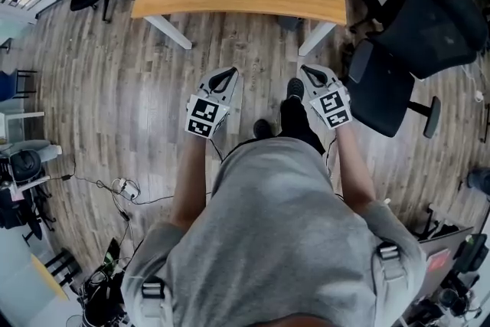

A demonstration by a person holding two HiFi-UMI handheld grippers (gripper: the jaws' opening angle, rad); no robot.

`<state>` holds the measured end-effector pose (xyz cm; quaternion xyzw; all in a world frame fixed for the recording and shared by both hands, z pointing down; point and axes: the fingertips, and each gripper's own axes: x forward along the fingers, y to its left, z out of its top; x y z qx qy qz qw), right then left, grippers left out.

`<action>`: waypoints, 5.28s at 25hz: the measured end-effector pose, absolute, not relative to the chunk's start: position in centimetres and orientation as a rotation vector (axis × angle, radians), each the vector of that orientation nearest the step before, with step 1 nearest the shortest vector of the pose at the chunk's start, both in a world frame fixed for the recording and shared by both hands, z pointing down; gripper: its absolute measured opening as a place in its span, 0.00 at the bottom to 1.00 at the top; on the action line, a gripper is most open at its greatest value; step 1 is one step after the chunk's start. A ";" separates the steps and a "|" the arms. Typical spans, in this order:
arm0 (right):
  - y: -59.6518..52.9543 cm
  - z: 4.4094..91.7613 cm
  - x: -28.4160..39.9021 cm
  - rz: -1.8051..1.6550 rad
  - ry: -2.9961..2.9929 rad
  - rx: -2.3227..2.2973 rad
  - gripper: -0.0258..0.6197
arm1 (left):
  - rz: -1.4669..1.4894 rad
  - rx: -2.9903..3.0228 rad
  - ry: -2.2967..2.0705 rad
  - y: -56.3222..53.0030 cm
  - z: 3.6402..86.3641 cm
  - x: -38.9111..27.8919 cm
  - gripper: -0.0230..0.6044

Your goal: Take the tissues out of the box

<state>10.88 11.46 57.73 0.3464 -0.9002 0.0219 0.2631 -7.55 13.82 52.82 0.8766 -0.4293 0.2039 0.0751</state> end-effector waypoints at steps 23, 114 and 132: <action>10.7 56.9 8.8 -0.024 -2.443 0.890 0.06 | 0.632 2.611 -1.344 14.1 52.0 -8.6 0.07; -11.3 59.8 7.5 -0.136 -2.485 0.505 0.55 | 0.628 2.342 -1.687 -5.7 52.7 -8.5 0.42; -21.0 60.9 9.8 -0.162 -2.494 0.458 0.54 | 0.636 2.228 -1.800 -11.7 53.5 -8.1 0.42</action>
